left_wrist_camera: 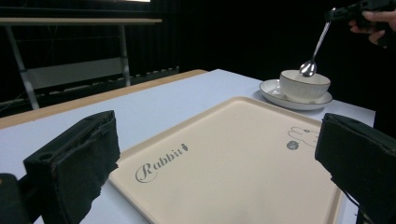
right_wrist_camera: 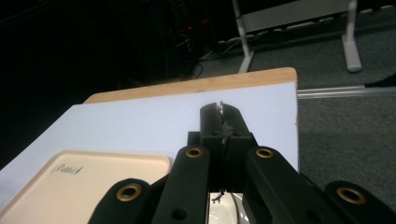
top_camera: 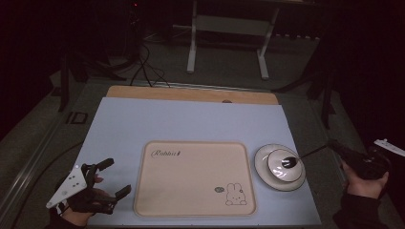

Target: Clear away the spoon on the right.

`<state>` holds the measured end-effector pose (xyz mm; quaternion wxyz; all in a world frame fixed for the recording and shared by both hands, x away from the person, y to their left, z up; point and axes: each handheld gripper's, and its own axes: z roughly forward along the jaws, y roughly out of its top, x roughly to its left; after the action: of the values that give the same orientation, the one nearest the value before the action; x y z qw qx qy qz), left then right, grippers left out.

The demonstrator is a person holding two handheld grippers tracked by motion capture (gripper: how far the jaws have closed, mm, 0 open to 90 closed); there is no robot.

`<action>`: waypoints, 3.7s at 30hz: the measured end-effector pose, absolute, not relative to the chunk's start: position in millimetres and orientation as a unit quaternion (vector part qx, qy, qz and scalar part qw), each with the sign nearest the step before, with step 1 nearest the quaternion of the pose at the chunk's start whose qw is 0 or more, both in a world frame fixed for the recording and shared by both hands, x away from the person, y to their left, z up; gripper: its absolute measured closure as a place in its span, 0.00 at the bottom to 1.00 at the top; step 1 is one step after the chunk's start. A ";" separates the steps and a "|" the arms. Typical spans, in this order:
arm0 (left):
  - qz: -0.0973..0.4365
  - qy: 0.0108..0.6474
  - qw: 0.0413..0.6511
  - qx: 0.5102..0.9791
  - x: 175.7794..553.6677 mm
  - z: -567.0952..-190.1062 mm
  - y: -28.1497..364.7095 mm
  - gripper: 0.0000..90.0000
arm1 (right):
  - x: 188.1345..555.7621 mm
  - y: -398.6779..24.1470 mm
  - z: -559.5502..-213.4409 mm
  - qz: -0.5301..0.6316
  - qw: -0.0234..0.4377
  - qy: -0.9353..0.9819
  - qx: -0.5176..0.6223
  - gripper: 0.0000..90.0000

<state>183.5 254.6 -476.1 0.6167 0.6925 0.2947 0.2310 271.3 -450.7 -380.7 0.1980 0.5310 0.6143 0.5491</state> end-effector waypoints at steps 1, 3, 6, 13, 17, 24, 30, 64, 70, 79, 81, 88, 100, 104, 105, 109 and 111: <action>0.231 0.294 0.617 0.692 183.5 -475.9 255.0 0.00 | 271.1 -450.3 -377.8 0.550 0.199 0.616 0.528 1.00; 0.231 0.295 0.617 0.692 183.5 -476.0 255.1 0.00 | 271.2 -448.6 -372.7 0.549 0.200 0.621 0.523 1.00; 0.230 0.295 0.618 0.692 183.7 -476.1 255.2 0.00 | 273.2 -444.8 -363.4 0.545 0.199 0.635 0.510 1.00; 0.231 0.296 0.620 0.689 183.8 -476.0 255.6 0.00 | 278.8 -438.2 -353.2 0.539 0.195 0.650 0.499 1.00; 0.230 0.295 0.619 0.691 183.7 -476.0 255.2 0.00 | 283.6 -430.0 -343.6 0.541 0.188 0.663 0.482 1.00; 0.232 0.293 0.618 0.691 183.4 -475.9 255.2 0.00 | 292.7 -409.1 -331.4 0.544 0.168 0.691 0.444 1.00; 0.231 0.293 0.619 0.691 183.4 -475.9 255.3 0.00 | 300.1 -396.1 -329.4 0.541 0.149 0.712 0.423 1.00; 0.226 0.289 0.621 0.693 183.9 -476.7 254.4 0.00 | 348.3 -264.5 -381.3 0.485 -0.037 0.841 0.236 1.00; 0.223 0.289 0.619 0.696 184.4 -477.1 253.7 0.00 | 349.4 -249.3 -399.8 0.479 -0.059 0.847 0.223 1.00; 0.223 0.289 0.618 0.696 184.5 -477.2 253.7 0.00 | 352.1 -230.3 -420.0 0.464 -0.106 0.857 0.199 1.00; 0.223 0.288 0.619 0.696 184.5 -477.2 253.6 0.00 | 352.3 -226.4 -422.6 0.462 -0.110 0.858 0.196 1.00; 0.220 0.286 0.619 0.697 184.1 -477.2 253.6 0.00 | 354.1 -215.5 -432.9 0.452 -0.126 0.862 0.190 1.00; 0.220 0.285 0.620 0.698 184.2 -477.1 253.3 0.00 | 359.1 -207.7 -443.1 0.433 -0.099 0.871 0.212 0.95; 0.220 0.284 0.619 0.698 184.0 -477.0 253.4 0.00 | 360.1 -202.4 -451.0 0.417 -0.085 0.877 0.223 0.92; 0.220 0.284 0.620 0.698 184.0 -477.0 253.5 0.00 | 360.7 -201.2 -452.9 0.415 -0.083 0.877 0.228 0.92; 0.220 0.285 0.620 0.697 184.1 -477.0 253.7 0.00 | 364.1 -196.5 -460.2 0.405 -0.076 0.877 0.248 0.90; 0.220 0.284 0.620 0.698 184.0 -477.0 253.7 0.00 | 365.0 -194.8 -463.7 0.401 -0.068 0.875 0.261 0.89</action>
<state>184.0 253.7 -477.0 0.6198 0.6976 0.2845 0.2197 365.0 -194.8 -463.7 -0.0685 0.2609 0.8755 0.4010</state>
